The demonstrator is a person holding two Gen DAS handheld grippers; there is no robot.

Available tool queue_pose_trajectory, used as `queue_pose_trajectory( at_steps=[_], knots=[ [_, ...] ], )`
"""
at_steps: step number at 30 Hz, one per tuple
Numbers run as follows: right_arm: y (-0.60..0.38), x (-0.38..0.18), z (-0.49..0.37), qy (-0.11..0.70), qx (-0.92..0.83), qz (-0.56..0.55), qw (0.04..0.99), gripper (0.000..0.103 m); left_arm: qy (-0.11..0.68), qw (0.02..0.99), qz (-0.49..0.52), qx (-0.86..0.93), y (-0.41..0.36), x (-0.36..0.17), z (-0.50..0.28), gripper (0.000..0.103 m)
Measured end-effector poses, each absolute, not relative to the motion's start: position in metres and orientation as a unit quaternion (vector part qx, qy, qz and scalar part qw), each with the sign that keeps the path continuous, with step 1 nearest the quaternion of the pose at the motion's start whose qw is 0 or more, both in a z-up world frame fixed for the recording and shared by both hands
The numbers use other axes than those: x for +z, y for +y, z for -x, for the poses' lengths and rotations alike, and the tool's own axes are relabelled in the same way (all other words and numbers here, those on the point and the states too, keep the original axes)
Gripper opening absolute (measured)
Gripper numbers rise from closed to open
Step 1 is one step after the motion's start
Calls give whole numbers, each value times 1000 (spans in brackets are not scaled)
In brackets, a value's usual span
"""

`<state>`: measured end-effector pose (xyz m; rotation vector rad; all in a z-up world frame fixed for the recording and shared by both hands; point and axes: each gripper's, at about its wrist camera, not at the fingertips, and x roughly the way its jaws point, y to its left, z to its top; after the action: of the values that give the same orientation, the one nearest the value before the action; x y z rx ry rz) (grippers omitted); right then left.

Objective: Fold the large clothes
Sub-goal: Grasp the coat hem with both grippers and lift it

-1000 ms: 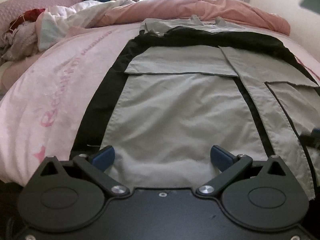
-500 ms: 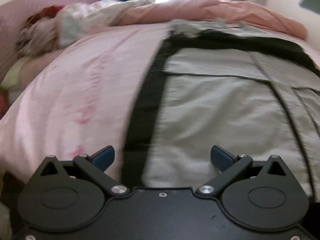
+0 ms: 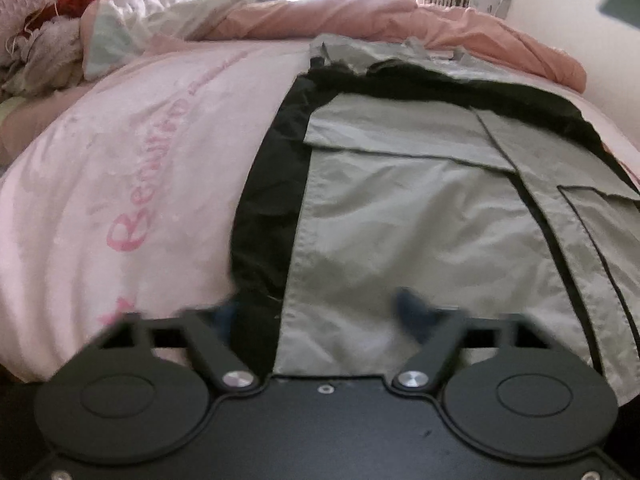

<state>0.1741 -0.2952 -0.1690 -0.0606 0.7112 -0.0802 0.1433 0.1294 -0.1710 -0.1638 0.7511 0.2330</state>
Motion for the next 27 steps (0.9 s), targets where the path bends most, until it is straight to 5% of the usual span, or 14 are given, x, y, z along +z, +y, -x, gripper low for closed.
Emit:
queue_pose_trajectory(
  at_steps=[1, 3, 6, 19, 22, 27],
  knots=[
    [-289, -167, -173, 342, -42, 50, 938, 6, 360, 922, 74, 125, 130, -168, -142, 20],
    [-284, -161, -168, 319, -51, 55, 945, 5, 349, 923, 85, 138, 139, -164, -140, 2],
    [-285, -142, -159, 267, -54, 28, 962, 5, 289, 936, 144, 142, 154, -145, -124, 2],
    [-266, -61, -179, 31, -102, 44, 993, 1, 109, 983, 67, 131, 155, -51, -155, 2],
    [-272, -77, -201, 43, -118, 42, 991, 1, 109, 978, 76, 163, 165, -59, -170, 2],
    [-275, -146, -249, 158, -110, 42, 980, 1, 231, 954, 76, 176, 173, -151, -211, 3]
  ],
)
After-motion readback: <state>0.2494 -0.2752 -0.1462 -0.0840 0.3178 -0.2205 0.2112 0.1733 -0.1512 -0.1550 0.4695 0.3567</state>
